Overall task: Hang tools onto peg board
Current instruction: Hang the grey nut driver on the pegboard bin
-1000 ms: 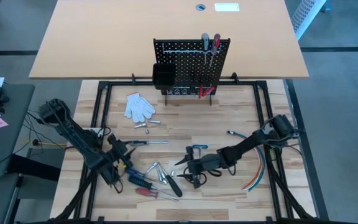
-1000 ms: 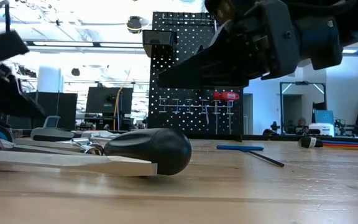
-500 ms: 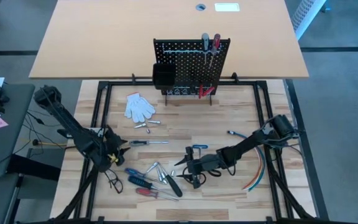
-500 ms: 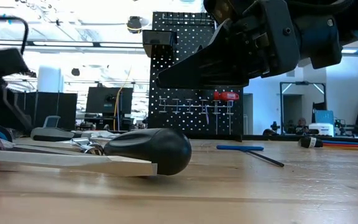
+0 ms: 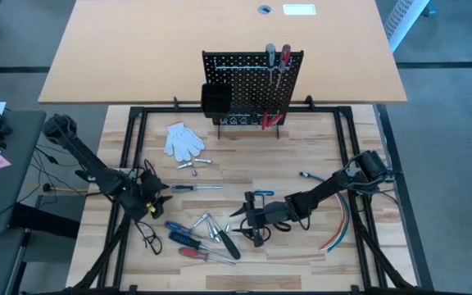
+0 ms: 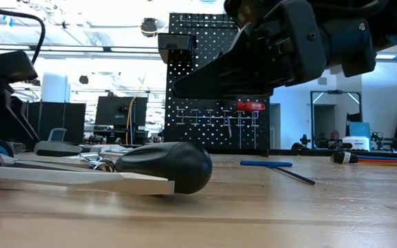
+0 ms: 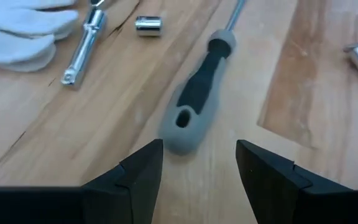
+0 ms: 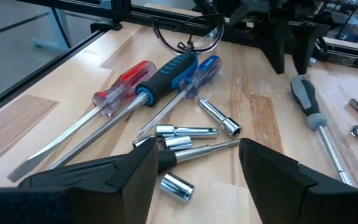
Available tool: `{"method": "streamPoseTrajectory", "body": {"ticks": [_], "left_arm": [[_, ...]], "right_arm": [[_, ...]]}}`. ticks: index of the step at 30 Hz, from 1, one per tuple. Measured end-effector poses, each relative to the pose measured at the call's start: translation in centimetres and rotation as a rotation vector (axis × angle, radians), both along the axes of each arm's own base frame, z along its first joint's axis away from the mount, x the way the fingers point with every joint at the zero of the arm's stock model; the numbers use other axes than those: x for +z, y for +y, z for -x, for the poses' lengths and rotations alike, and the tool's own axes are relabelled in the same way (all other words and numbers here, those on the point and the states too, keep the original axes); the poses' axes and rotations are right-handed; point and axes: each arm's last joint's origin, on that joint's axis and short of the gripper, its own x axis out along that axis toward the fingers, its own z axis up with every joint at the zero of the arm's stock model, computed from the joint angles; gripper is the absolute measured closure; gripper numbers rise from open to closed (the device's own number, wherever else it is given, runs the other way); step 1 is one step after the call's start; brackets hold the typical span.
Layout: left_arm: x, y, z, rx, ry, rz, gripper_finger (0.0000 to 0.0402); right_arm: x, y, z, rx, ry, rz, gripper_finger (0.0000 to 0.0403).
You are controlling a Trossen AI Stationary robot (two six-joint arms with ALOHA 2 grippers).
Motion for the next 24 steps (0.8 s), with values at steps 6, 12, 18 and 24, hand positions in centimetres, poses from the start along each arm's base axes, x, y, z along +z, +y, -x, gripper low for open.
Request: {"method": "streamPoseTrajectory", "body": {"ticks": [6,12,18,24], "left_arm": [[-0.3,0.3,-0.2,0.007,0.064,0.023,0.0201],[0.0,0.5,-1.2,0.0,0.005,-0.045,0.02],[-0.1,1.1,-2.2,0.002,-0.022,-0.065,0.02],[-1.9,1.5,-2.9,-0.049,-0.06,0.04,0.02]], "right_arm": [[0.0,0.0,0.0,-0.001,0.001,0.001,0.0168],[0.0,0.0,0.0,0.0,0.001,0.001,0.0168],[0.0,0.0,0.0,0.0,0.0,0.001,0.0168],[0.0,0.1,0.0,0.002,0.001,0.001,0.0168]]}}
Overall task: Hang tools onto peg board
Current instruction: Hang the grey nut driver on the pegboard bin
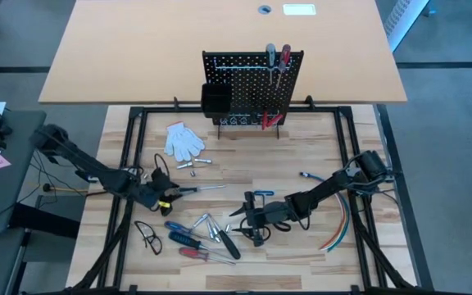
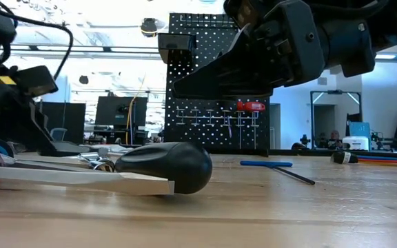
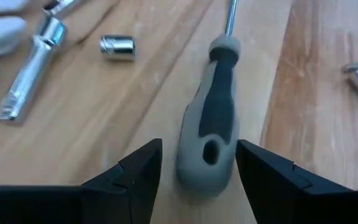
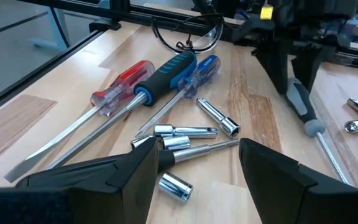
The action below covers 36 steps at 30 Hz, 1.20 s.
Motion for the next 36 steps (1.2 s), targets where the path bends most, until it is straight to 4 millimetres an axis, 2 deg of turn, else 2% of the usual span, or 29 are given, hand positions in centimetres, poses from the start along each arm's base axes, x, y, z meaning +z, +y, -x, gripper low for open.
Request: {"method": "streamPoseTrajectory", "body": {"ticks": [12,15,19,26,29,32,36], "left_arm": [[-0.6,-0.3,-1.1,-0.1,0.017,-0.083,0.0205],[-0.6,-0.5,-1.4,-0.121,-0.002,-0.093,0.0232],[-0.2,-0.7,-1.8,-0.152,-0.041,-0.078,0.0289],[2.1,-1.8,-3.5,-0.221,-0.105,-0.092,0.029],[3.5,-2.4,-4.4,-0.235,-0.121,-0.086,0.029],[5.0,-2.9,-5.1,-0.246,-0.121,-0.085,0.029],[6.2,-3.3,-5.7,-0.244,-0.068,-0.089,0.029]], "right_arm": [[0.0,0.0,0.0,0.002,0.0,0.0,0.0168],[0.0,0.0,0.0,0.002,0.001,0.0,0.0168],[0.0,-0.1,0.0,-0.002,0.001,0.001,0.0168],[-0.2,-1.4,-0.5,-0.072,0.035,0.008,0.0168],[0.5,-1.5,-1.4,-0.133,0.059,0.055,0.0168],[1.1,-1.5,-2.3,-0.121,0.104,0.129,0.0168],[2.2,-1.8,-3.3,-0.179,0.137,0.203,0.0168]]}}
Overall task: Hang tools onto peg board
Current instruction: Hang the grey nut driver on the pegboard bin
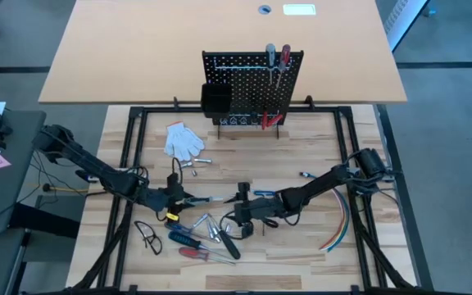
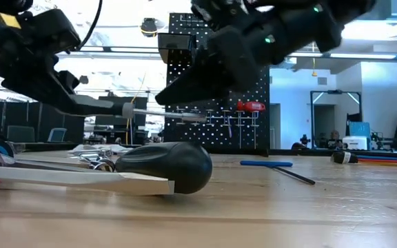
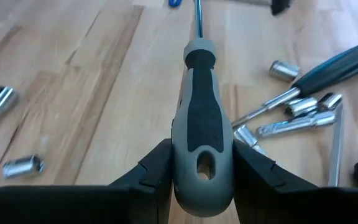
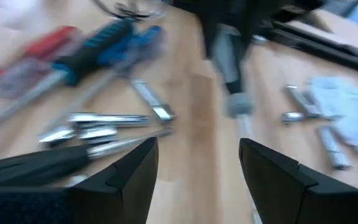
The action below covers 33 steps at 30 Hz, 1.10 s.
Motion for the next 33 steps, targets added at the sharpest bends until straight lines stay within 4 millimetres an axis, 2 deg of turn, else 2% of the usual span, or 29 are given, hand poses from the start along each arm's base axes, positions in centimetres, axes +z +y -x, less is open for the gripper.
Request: {"method": "streamPoseTrajectory", "body": {"ticks": [6,13,18,24,26,28,33], "left_arm": [[0.3,0.0,0.0,0.032,0.033,0.027,0.029],[0.3,0.0,0.0,0.035,0.03,0.036,0.029],[0.3,0.0,0.0,0.035,0.034,0.034,0.029],[0.2,0.1,0.1,0.043,0.046,0.023,0.029],[0.2,0.1,0.1,0.046,0.049,0.025,0.029],[0.2,0.1,0.1,0.054,0.049,0.028,0.0271],[-0.4,0.5,0.7,0.111,0.123,0.006,0.0156]], "right_arm": [[1.5,-0.7,-1.2,-0.079,0.058,0.079,0.0168],[-0.1,-4.4,-1.9,-0.079,0.189,-0.06,0.0184],[-1.9,-4.4,-2.1,-0.062,0.227,-0.067,0.0244],[-1.4,-4.4,-2.2,-0.062,0.203,-0.067,0.0357],[-1.4,-4.2,-2.2,-0.057,0.204,-0.067,0.0376],[-1.3,-4.0,-2.1,-0.06,0.202,-0.077,0.0376],[-2.4,-4.4,-1.3,-0.136,0.217,-0.092,0.0376]]}}
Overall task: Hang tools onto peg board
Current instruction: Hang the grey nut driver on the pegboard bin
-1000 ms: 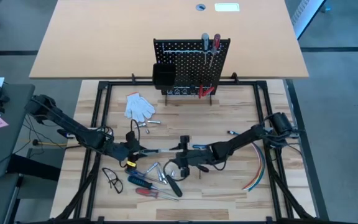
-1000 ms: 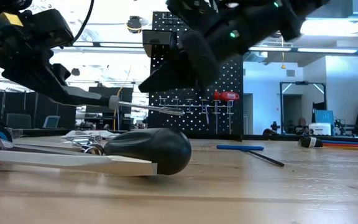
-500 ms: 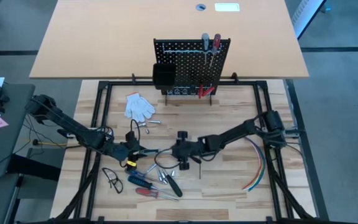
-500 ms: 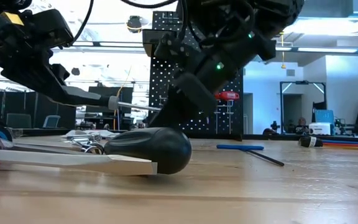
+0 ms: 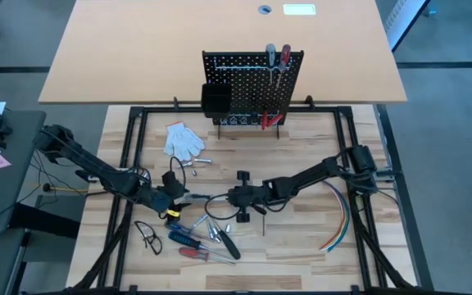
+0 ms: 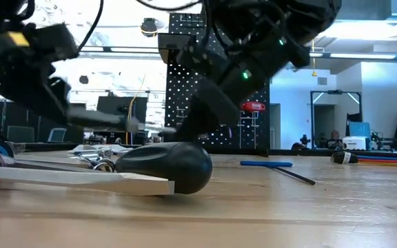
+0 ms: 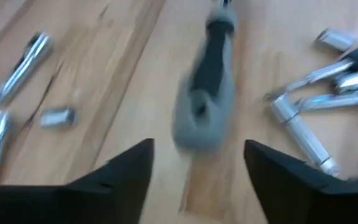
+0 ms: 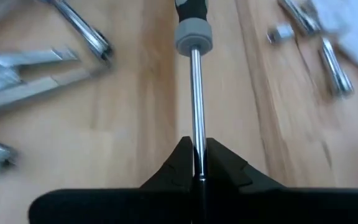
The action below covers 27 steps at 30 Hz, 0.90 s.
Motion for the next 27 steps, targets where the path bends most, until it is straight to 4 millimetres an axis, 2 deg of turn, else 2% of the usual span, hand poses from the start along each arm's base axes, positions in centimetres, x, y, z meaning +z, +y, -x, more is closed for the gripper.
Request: {"method": "streamPoseTrajectory", "body": {"ticks": [3,7,10,16,21,27], "left_arm": [[-0.5,0.4,0.6,0.093,0.048,-0.009,0.0123],[-0.7,0.3,1.3,0.165,0.054,-0.028,0.0115],[-0.6,-0.1,1.4,0.176,0.02,-0.039,0.0114],[-0.4,-1.1,1.1,0.173,-0.067,-0.042,0.0112],[-0.3,-2.5,-0.2,0.125,-0.18,-0.005,0.0112],[-1.0,-4.4,-1.8,0.053,-0.271,0.018,0.0112]], "right_arm": [[-0.5,-0.7,1.4,-0.066,0.005,-0.011,0.0376],[-0.2,-1.7,3.9,-0.161,-0.101,-0.031,0.0376],[1.2,-2.7,5.8,-0.202,-0.227,-0.034,0.0376],[7.0,-5.5,8.4,-0.25,-0.61,-0.02,0.0376],[12.5,-8.5,9.7,-0.314,-0.896,0.076,0.0376],[16.7,-12.6,10.8,-0.441,-1.056,0.134,0.0376]]}}
